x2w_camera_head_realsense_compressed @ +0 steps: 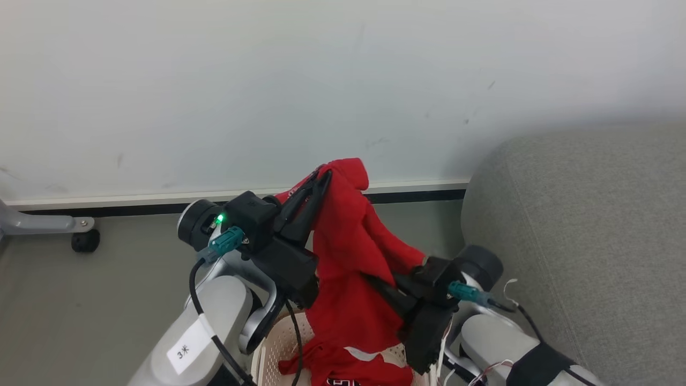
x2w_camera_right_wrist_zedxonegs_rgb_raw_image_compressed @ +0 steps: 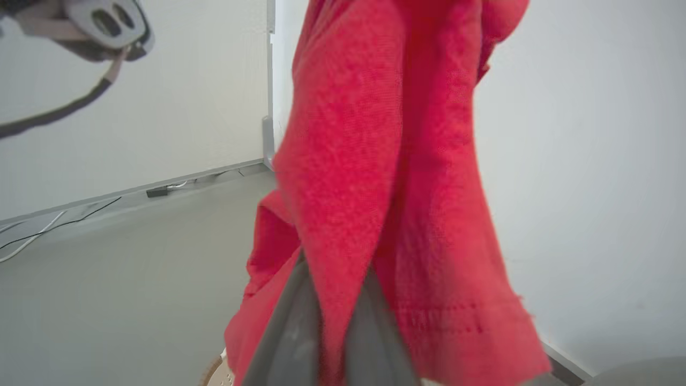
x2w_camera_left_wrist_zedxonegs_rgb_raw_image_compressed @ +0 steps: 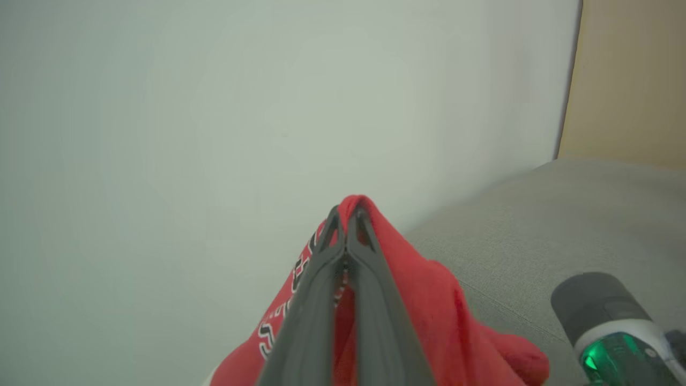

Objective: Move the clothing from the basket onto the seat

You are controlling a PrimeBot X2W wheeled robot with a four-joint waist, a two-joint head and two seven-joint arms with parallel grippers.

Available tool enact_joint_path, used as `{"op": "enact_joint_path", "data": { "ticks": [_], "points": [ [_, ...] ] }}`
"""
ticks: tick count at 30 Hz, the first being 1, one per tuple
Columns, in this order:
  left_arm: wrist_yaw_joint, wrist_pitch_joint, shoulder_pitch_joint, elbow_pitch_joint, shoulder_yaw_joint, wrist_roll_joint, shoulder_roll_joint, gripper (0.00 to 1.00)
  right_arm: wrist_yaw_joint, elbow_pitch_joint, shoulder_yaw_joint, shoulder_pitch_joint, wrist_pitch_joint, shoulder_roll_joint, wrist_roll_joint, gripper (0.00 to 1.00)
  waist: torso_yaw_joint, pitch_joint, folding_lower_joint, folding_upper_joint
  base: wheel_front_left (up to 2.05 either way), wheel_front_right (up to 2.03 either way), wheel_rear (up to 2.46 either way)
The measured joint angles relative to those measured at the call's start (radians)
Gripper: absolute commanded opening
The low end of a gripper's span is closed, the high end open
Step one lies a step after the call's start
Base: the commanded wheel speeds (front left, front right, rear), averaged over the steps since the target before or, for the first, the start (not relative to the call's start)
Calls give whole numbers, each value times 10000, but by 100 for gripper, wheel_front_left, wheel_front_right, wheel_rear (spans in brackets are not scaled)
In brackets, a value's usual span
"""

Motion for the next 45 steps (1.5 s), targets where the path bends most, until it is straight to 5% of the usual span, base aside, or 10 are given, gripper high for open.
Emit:
{"op": "enact_joint_path", "data": {
  "ticks": [2, 4, 5, 6, 22, 30, 45],
  "points": [
    [48, 42, 120, 54, 75, -23, 111, 5, 0, -113, -205, -74, 0, -127, 182, 0, -107, 25, 0, 0, 0, 0, 0],
    [130, 40, 245, 121, 151, -71, 188, 54, 0, -215, -408, -167, 0, -299, 345, 0, -226, 53, 0, 0, 0, 0, 0],
    [138, 40, 315, 157, 224, -94, 209, 91, 0, -282, -476, -188, 0, -403, 435, 0, -290, 66, 0, 0, 0, 0, 0],
    [140, 38, 384, 188, 274, -132, 236, 100, 0, -320, -543, -192, 0, -497, 527, 0, -354, 78, 0, 0, 0, 0, 0],
    [253, -238, 1582, -150, 286, -435, 345, 100, -15, -589, -1948, -139, 0, -1699, 869, 0, -1515, 109, 0, 0, 0, 0, 0],
    [242, -328, 2352, -596, -146, -433, 186, 100, -339, -922, -2477, 198, 0, -2458, 869, 0, -2275, 57, 0, 0, 0, 0, 0],
    [403, -408, 3005, -1143, -686, -230, -75, 100, -554, -1756, -2698, 282, 0, -2719, 683, 0, -3952, 132, -1, 0, 0, 0, 0]
  ]
}}
